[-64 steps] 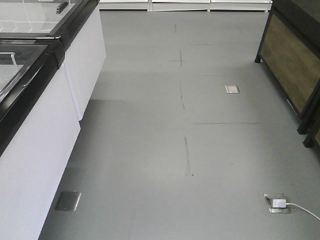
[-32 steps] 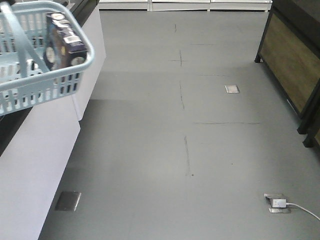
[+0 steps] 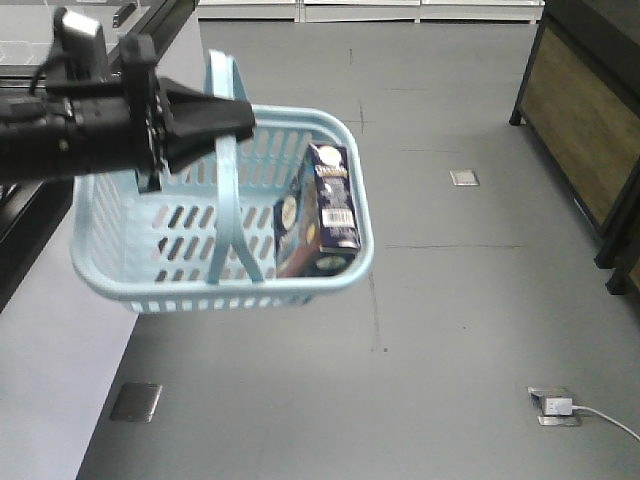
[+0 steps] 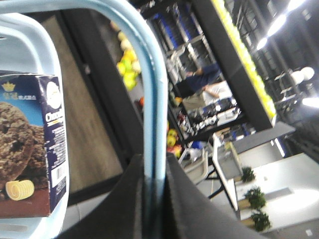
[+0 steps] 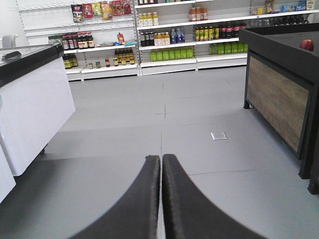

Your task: Left arm holds basket, right arm returns cookies

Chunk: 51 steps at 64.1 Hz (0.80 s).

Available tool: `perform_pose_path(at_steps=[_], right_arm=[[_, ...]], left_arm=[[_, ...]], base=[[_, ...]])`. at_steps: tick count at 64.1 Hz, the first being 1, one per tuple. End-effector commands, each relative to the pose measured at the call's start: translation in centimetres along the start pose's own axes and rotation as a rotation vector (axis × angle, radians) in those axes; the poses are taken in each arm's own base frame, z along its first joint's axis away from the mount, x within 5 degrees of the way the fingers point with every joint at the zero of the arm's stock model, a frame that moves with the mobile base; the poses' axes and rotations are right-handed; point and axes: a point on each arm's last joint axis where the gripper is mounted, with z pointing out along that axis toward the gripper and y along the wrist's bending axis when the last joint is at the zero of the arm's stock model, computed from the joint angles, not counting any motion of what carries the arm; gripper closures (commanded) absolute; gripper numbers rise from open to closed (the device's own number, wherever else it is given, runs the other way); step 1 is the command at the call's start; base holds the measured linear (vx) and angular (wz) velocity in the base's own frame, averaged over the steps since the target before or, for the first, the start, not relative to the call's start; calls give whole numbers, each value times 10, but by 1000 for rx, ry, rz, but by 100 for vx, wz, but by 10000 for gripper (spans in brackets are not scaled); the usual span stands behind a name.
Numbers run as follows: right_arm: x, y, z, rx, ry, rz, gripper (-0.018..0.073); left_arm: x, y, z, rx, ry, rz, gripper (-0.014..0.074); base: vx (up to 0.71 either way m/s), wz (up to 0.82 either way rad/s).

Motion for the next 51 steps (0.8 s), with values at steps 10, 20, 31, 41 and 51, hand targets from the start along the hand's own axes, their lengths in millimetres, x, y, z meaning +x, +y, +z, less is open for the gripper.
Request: perform_pose_path(at_steps=[10,20,31,41,51], right_arm=[[-6,1,-1,-6,-83,-11,567],[-6,1,-1,-6,-83,-11,567],[-6,1,-1,-6,-83,-11,567],[-6,1,-1,-6,-83,-11,567],[-6,1,-1,-6,-83,-11,567]], left_arm=[[62,3,7,5,9,-8,604],[103,22,19,-55,110,-51,604],[136,28,33,-124,180,-45,604],[161,24,46,-170,229,-14,604],[176,22,54,-229,233,22,604]], base=[[0,0],[0,0],[0,0],[0,0],[0,0]])
